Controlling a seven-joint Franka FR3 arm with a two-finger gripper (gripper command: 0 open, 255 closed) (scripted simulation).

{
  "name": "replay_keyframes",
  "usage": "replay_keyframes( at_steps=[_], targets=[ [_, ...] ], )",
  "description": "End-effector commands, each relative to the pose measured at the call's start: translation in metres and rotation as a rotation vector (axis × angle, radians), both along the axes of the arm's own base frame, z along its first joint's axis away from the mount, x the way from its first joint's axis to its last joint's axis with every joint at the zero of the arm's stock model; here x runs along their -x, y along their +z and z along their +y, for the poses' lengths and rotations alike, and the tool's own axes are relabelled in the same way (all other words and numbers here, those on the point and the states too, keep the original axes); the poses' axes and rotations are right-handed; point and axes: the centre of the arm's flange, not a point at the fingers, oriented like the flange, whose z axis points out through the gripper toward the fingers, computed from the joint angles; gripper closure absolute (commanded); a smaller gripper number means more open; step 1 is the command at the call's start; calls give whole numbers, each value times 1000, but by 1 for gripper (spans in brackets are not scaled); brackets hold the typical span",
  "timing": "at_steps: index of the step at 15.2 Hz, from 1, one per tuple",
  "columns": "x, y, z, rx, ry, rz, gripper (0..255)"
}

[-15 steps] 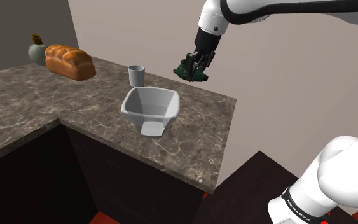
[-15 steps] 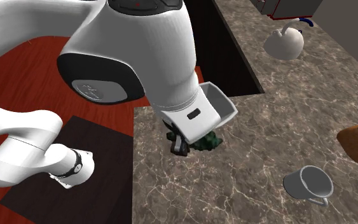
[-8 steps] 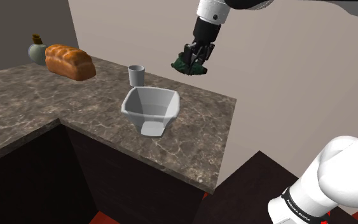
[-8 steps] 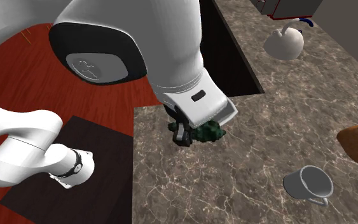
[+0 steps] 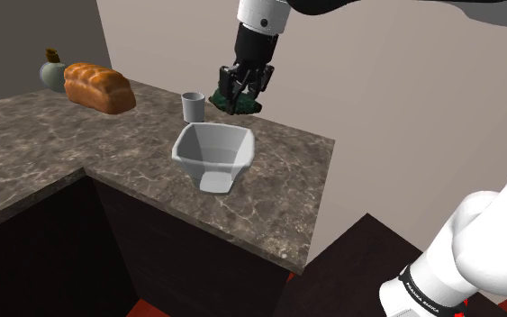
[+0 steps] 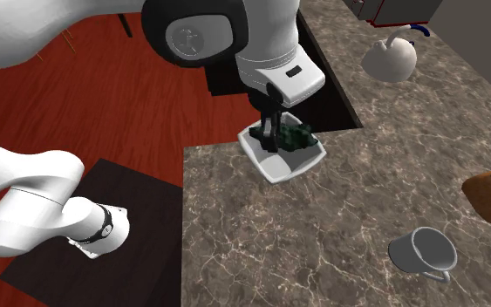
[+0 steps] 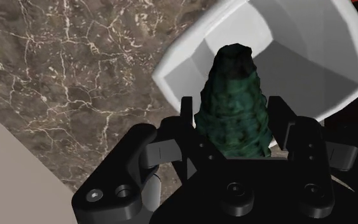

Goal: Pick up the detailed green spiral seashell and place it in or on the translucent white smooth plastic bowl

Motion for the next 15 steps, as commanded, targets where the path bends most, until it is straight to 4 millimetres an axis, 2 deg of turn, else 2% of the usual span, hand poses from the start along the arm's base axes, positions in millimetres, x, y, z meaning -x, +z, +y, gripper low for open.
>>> replay_keyframes(
  at_steps=[1,3,14,15],
  targets=[
    [4,-3,25,0,-1,0,255],
    [5,-4,46,0,-1,0,255],
    [5,-65,46,0,-1,0,255],
    [5,-65,46,0,-1,0,255]
  ],
)
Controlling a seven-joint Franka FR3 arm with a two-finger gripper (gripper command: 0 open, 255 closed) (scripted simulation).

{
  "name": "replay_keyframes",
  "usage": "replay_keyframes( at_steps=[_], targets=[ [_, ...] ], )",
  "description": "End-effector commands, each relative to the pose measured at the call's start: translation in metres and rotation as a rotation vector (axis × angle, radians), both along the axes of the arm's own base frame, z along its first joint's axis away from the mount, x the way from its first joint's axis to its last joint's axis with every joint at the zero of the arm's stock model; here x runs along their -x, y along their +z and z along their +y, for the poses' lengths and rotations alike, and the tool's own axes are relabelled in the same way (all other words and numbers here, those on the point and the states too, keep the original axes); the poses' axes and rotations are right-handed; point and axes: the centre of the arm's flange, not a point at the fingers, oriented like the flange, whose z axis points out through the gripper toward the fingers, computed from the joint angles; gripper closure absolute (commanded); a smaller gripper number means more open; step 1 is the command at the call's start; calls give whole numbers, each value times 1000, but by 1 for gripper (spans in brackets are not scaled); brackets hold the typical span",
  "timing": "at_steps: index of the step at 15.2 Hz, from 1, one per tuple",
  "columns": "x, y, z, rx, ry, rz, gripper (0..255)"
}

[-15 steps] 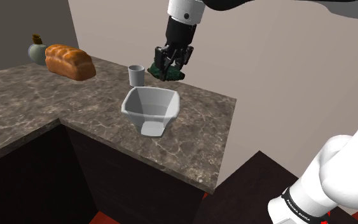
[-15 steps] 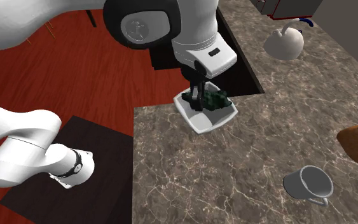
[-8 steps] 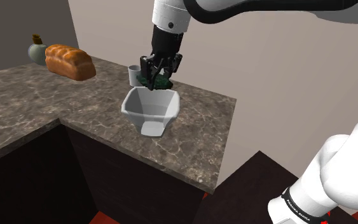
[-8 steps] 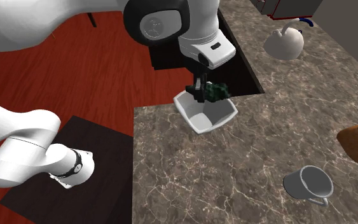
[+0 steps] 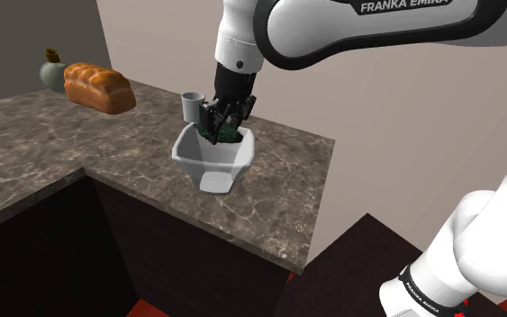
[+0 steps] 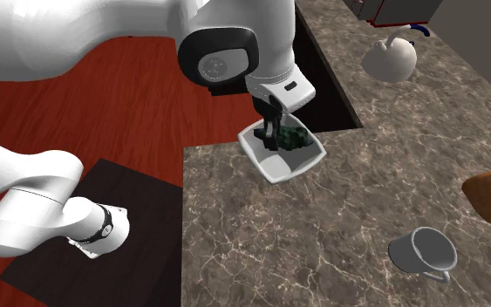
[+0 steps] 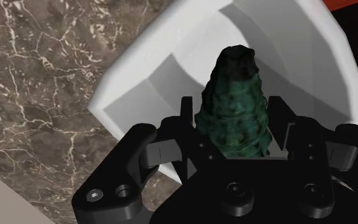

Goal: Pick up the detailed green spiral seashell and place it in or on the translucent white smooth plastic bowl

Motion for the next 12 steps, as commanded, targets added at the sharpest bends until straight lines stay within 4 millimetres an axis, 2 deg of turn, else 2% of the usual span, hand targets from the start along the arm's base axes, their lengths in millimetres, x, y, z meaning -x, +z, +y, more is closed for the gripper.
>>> replay_keyframes(
  at_steps=[1,7,8,12],
  targets=[
    [0,-3,0,-1,0,-1,255],
    [0,-3,0,-1,0,-1,255],
    [0,-3,0,-1,0,-1,0],
    [0,-3,0,-1,0,-1,0]
  ],
)
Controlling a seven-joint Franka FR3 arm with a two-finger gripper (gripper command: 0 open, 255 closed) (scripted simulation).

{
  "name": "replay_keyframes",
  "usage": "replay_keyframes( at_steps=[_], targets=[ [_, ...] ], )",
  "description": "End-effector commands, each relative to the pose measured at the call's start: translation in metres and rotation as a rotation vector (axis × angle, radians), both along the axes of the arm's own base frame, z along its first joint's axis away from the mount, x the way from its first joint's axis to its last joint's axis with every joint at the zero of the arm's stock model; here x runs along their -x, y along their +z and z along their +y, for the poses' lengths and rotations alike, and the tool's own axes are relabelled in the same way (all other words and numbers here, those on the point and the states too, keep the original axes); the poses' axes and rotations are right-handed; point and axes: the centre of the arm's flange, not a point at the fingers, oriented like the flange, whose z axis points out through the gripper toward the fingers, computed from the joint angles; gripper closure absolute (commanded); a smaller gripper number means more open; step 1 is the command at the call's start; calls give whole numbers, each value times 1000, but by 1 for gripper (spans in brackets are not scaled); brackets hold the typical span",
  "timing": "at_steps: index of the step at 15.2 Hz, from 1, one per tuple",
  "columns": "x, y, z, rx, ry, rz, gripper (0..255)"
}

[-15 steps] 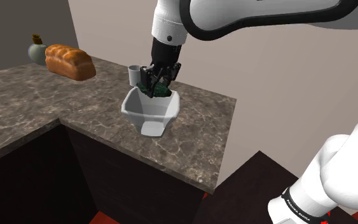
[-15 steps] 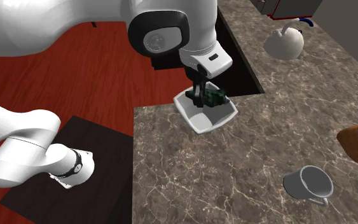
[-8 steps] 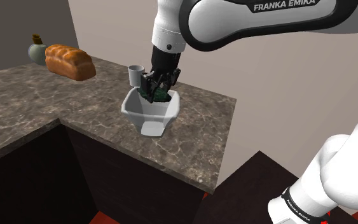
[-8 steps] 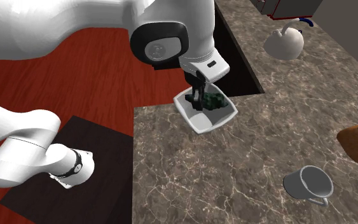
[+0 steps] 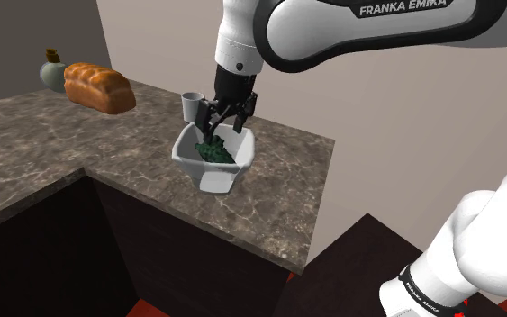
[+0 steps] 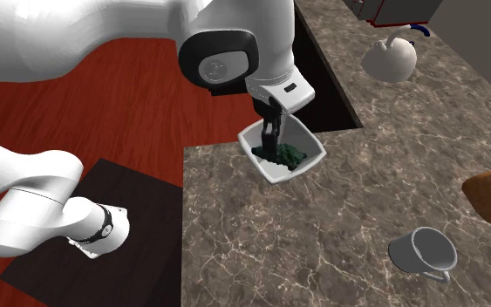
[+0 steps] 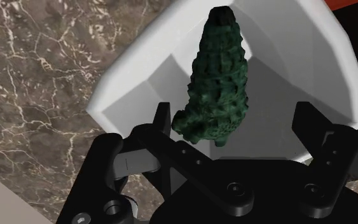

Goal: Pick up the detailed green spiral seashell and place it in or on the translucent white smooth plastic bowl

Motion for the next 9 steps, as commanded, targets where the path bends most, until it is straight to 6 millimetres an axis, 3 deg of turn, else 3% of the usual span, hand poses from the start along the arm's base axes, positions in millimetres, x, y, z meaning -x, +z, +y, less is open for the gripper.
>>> replay_keyframes(
  at_steps=[1,5,9],
  targets=[
    [0,0,0,0,0,0,0],
    [8,49,-3,0,0,0,0],
    [8,49,-3,0,0,0,0]
  ],
)
